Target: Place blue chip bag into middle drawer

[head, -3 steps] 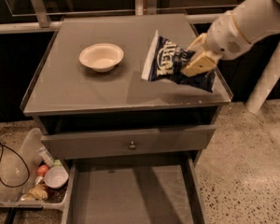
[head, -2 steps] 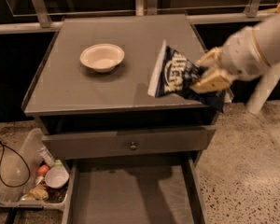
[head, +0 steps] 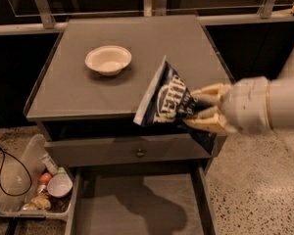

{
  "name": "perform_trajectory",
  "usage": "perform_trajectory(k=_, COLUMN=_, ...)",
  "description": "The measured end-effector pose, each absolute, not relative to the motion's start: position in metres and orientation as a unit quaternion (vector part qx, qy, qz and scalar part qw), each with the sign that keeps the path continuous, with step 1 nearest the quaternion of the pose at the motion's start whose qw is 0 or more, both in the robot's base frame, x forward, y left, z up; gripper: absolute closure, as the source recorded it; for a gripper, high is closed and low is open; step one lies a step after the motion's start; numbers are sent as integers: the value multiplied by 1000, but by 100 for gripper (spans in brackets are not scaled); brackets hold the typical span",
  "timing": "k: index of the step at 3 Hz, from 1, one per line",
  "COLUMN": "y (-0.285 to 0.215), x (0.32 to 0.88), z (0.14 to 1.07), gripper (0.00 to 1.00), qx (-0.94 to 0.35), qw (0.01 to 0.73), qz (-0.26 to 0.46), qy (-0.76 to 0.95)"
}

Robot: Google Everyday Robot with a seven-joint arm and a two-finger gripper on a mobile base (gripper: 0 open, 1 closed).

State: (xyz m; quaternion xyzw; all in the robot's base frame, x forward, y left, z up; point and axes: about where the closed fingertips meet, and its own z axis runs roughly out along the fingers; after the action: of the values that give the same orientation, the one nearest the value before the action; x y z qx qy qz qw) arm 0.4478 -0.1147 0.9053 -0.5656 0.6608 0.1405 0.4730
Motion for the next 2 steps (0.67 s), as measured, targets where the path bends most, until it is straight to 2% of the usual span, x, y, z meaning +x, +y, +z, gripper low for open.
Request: perform_trajectory(k=2, y=-133, x=436, z=887, gripper=100, qx=-532, qw=488, qz=128, qy=680)
